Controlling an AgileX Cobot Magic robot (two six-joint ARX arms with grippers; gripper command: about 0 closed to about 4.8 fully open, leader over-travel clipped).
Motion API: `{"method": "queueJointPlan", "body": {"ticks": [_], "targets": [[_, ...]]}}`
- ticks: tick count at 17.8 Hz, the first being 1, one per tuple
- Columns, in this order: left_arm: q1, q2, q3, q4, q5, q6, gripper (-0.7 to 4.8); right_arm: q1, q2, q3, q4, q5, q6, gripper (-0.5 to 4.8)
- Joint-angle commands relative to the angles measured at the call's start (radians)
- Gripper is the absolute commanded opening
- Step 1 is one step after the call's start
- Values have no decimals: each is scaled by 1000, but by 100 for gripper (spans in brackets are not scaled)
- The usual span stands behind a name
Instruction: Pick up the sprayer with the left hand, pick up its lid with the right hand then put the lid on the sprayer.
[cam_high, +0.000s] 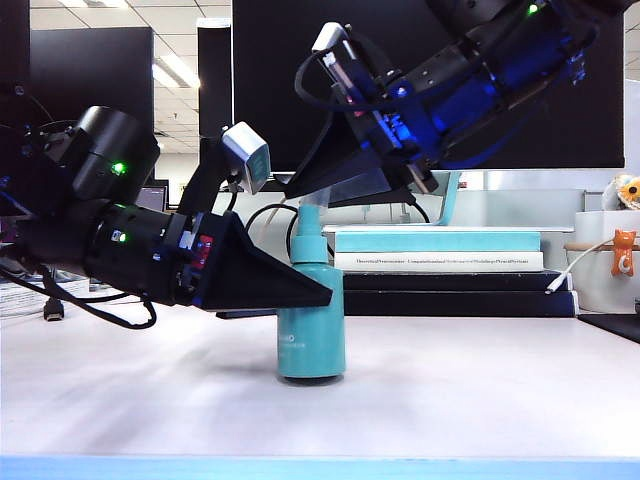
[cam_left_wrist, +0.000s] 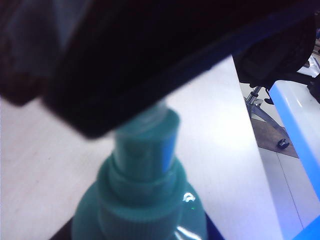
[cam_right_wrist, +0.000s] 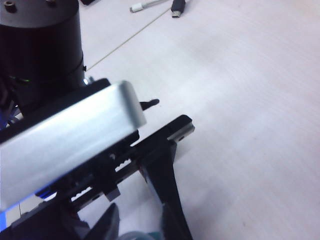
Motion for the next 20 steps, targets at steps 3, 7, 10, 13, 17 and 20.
{"method": "queueJointPlan", "body": {"ticks": [3,7,10,13,17,20], "targets": [[-2,-2,3,8,12,9,206,4,6,2,-47,-4,-25,95],[-2,-2,3,8,1,23,205,4,6,6,-88,-5,-25,95],[-2,-2,3,8,-39,27,205,8,3,6,-94,-29,-25,95],[-2,-2,3,8,-65,31,205,14,3,6,-110,-26,-25,95],[-2,-2,3,8,-64,30,205,14,3,6,-121,-23,-40,95],[-2,-2,3,5,-65,30,205,14,3,6,-120,-22,-55,122]]}}
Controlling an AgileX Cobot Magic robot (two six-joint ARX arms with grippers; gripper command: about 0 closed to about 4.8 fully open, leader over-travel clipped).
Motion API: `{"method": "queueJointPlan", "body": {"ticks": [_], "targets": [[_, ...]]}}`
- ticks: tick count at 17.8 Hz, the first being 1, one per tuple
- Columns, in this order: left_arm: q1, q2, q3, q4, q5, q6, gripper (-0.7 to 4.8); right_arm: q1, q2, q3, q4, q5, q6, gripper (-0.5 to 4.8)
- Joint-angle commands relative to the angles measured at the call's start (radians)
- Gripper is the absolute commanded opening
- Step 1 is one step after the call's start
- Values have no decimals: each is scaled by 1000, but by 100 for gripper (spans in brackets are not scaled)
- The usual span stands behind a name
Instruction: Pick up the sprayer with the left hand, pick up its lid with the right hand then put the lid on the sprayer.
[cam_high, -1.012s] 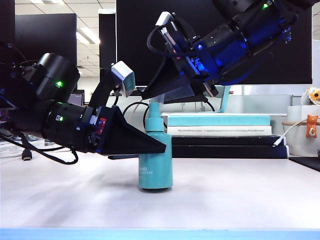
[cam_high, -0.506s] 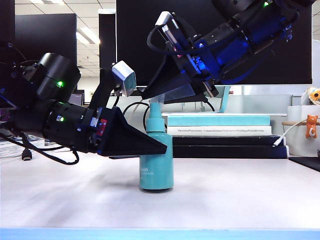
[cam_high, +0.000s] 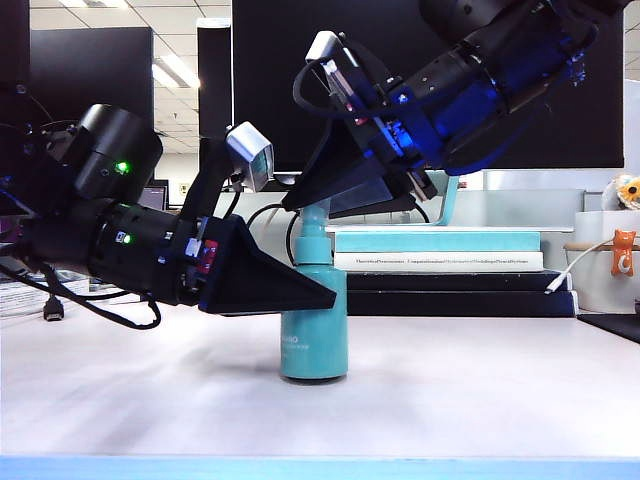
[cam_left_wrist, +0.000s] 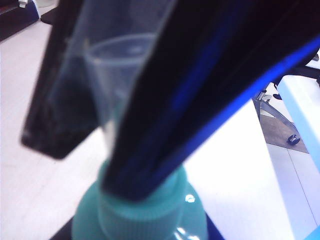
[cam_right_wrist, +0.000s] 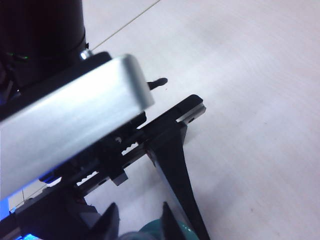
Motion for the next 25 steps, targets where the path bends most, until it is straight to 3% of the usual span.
{"method": "queueJointPlan", "body": {"ticks": [1,3,6,11,13,14,15,17,19,21,23,24,25], "targets": [[0,-2,2,0,-23,-4,205,4,1,-3,-38,-6,-11,171],[0,-2,2,-1,-22,-4,205,4,1,-3,-16,-6,-22,334],[0,-2,2,-3,-28,-4,205,4,0,-3,64,-6,-21,479],[1,-2,2,-12,-240,-10,206,-17,-18,-3,-14,95,-57,479],[1,-3,2,-13,-264,-11,220,-27,-38,-4,-21,138,-63,479],[1,-3,2,-13,-264,-12,268,-36,-50,-3,-20,151,-67,479],[1,-4,2,-13,-263,-30,394,-54,-65,-3,-22,152,-76,479],[1,-10,2,-40,-240,-47,479,-90,-82,-4,-51,174,-79,479],[1,-47,2,-114,-250,-47,479,-132,-89,-4,-85,174,-80,479],[1,-126,2,-235,-301,19,479,-165,-95,-5,-102,172,-80,479],[1,-228,2,-415,-422,131,479,-192,-101,-5,-101,177,-80,479],[1,-312,2,-562,-531,204,479,-224,-101,-5,-100,178,-78,479],[2,-380,2,-637,-597,216,479,-248,-101,-5,-100,178,-71,479]]}}
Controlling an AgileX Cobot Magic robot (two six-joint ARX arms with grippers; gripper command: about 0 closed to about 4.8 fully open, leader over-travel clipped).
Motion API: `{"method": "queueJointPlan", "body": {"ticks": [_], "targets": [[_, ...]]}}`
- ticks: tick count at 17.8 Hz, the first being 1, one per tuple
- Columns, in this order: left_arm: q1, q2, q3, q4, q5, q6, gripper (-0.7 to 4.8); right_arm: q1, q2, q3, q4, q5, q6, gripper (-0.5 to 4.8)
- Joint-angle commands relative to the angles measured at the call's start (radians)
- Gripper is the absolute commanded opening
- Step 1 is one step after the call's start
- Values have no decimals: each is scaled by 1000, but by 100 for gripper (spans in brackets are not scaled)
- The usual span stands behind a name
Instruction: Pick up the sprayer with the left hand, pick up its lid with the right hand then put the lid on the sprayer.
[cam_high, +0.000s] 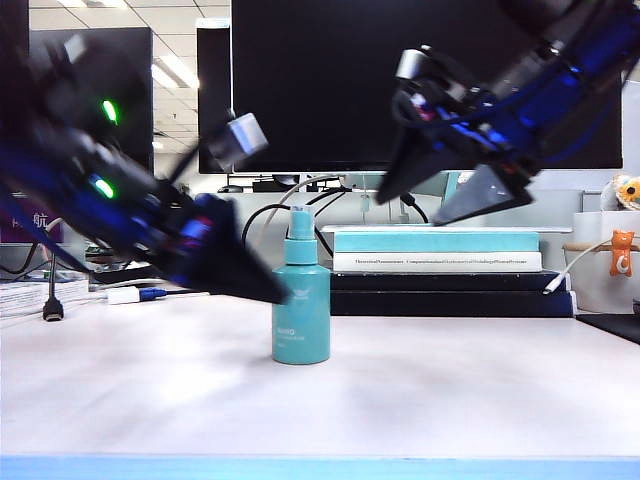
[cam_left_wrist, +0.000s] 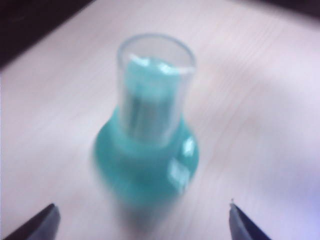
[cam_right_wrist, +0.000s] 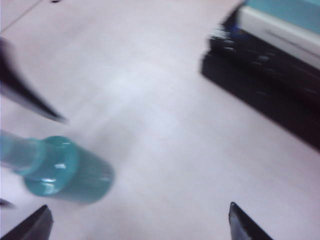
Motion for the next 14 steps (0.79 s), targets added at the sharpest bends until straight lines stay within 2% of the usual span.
{"method": "queueJointPlan", "body": {"ticks": [1,3,7,11,12,13,14], "targets": [[0,-149,1,-235,-195,79,479,-56,-11,2,12,3,16,479],[1,-245,-2,-262,-273,18,479,-93,-24,2,23,2,29,479],[60,-410,-11,-199,-412,-93,479,-137,-139,2,61,22,67,479],[182,-646,-182,-47,-391,-148,479,-171,-443,-108,148,159,86,468],[203,-699,-223,-10,-391,-164,479,-180,-509,-141,163,164,105,437],[232,-762,-266,34,-388,-189,452,-182,-565,-169,167,182,112,395],[269,-851,-325,97,-391,-232,424,-189,-663,-223,172,222,111,299]]}}
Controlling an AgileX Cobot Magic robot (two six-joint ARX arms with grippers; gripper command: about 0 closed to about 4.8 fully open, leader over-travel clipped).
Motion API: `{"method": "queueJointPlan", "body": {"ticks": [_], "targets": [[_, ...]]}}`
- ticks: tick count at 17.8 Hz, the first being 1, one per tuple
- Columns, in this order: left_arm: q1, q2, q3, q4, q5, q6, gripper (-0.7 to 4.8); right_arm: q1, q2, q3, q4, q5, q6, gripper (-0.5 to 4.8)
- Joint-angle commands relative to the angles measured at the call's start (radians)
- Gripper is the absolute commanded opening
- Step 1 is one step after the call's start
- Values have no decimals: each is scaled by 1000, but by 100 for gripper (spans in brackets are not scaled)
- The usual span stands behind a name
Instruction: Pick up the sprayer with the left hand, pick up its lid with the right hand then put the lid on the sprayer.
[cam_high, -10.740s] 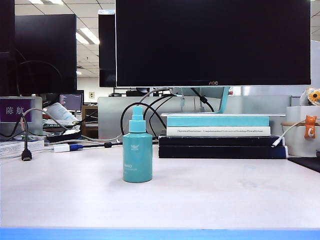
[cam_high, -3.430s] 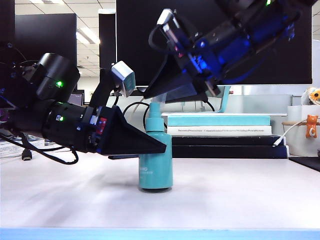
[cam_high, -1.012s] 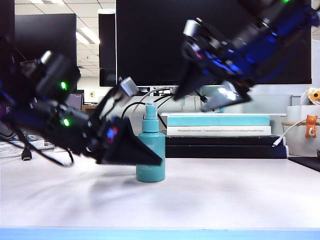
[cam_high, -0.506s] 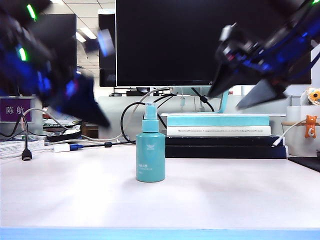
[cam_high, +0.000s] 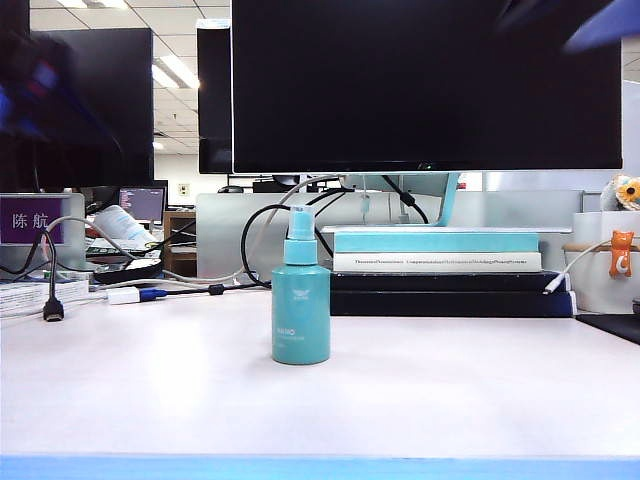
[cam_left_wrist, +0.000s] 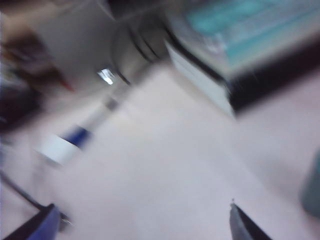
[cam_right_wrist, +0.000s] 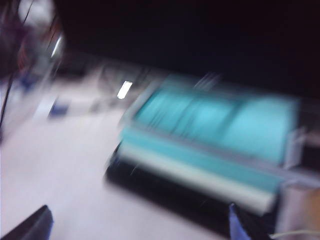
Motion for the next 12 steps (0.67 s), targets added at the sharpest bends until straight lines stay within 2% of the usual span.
{"method": "queueJointPlan", "body": {"ticks": [1,2,3,4,6,7,8,10,12], "targets": [[81,-178,-117,174,-24,-116,424,-6,-204,-123,52,82,15,252],[113,-245,-161,207,-77,-151,424,-6,-287,-191,101,93,19,181],[127,-303,-191,206,-94,-158,424,-6,-381,-286,171,136,48,55],[127,-330,-208,206,-95,-167,424,-6,-426,-345,215,158,58,3],[127,-418,-277,211,-180,-220,332,-4,-509,-544,383,195,196,-7],[127,-457,-308,232,-185,-251,330,-4,-522,-602,422,201,217,-7],[127,-512,-341,246,-187,-262,330,-3,-531,-646,444,200,220,-7],[127,-658,-401,230,-179,-275,239,-2,-542,-703,477,200,225,-7],[127,-817,-446,139,-179,-313,208,-4,-542,-718,516,188,205,-6]]}}
